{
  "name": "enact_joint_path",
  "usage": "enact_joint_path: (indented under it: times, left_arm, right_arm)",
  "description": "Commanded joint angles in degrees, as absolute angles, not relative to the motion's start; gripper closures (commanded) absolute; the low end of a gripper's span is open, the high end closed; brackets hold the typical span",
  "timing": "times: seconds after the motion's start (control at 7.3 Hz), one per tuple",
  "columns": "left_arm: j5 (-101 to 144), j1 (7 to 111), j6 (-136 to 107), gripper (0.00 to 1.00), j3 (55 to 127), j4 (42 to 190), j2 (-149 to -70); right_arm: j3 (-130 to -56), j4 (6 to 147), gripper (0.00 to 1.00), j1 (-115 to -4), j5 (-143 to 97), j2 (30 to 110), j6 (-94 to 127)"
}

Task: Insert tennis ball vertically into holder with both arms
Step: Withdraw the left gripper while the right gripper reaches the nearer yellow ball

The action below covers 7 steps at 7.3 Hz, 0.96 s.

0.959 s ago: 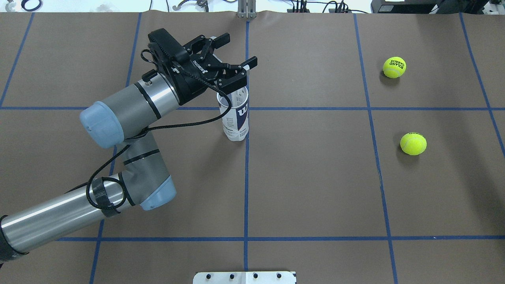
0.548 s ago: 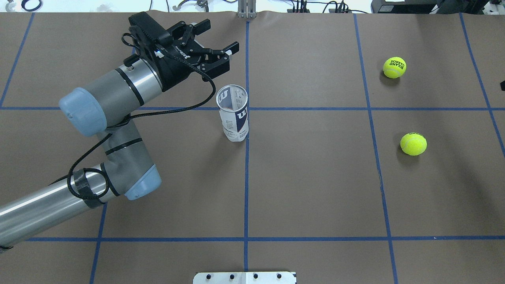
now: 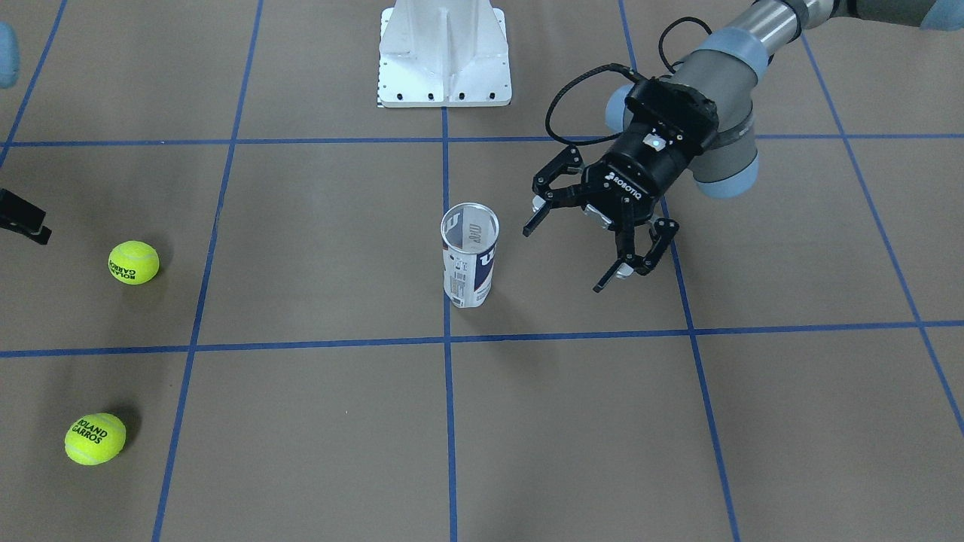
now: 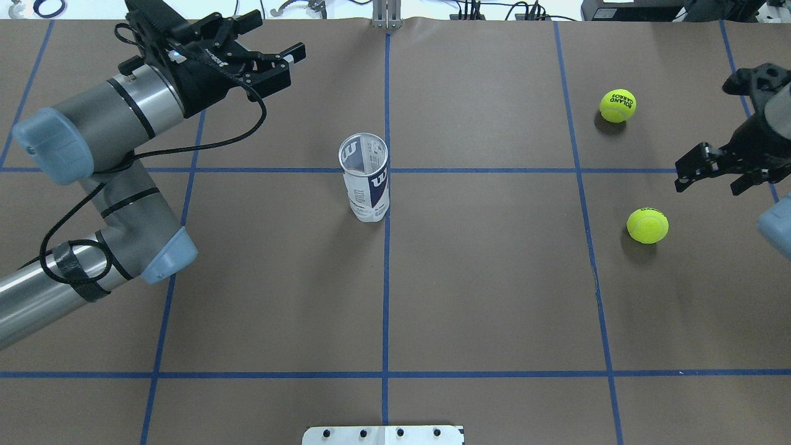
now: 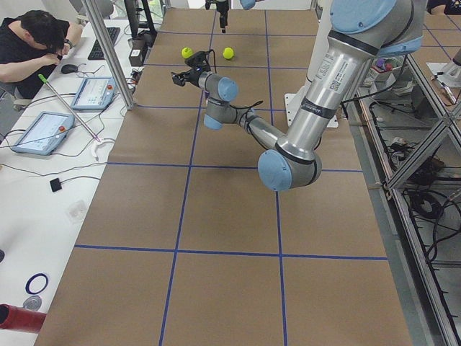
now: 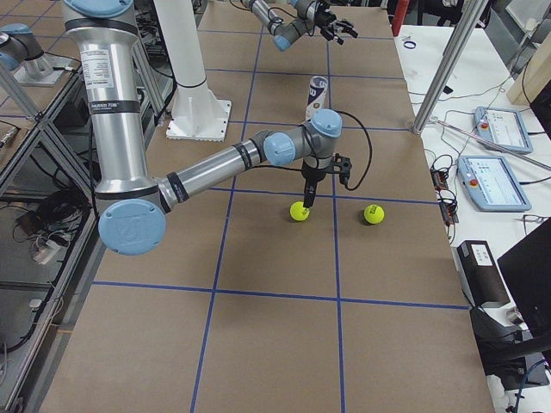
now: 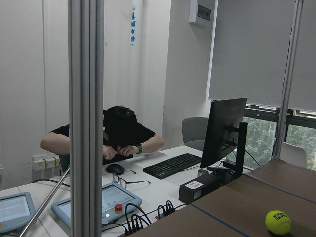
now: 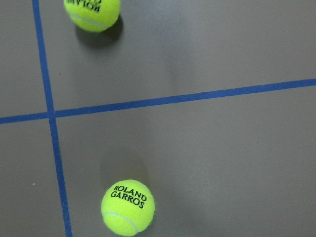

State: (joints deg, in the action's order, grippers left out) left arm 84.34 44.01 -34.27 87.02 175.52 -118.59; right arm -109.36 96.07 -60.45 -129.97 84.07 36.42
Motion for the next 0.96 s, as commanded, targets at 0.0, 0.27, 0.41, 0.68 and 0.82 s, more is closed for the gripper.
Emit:
enact_joint_path:
  times: [0.0,0.27,0.41,0.68,0.82]
  left_arm:
    - [85.8,45.2,-34.7,0.01,87.0,175.5,-117.6]
    - [85.8,45.1,-34.6,0.01,87.0,175.5,-117.2]
    - [85.9,45.1,-34.6,0.01,87.0,175.5,-117.2]
    - [85.9,45.1,-34.6,0.01,86.7,175.5,-117.2]
    - [85.9,45.1,-34.6,0.01,86.7,175.5,-117.2]
  right_arm:
    - [-108.5,93.0,0.01,-55.3,-127.3,84.1,36.2]
    - [-102.9,86.1,0.01,-55.2,-126.2,84.1,35.0]
    - [-101.6,85.3,0.01,-55.2,-126.3,84.0,33.8]
    - [-101.1,85.3,0.01,-54.5,-126.2,83.9,33.6]
    - [-100.6,85.3,0.01,-53.8,-126.2,83.8,33.4]
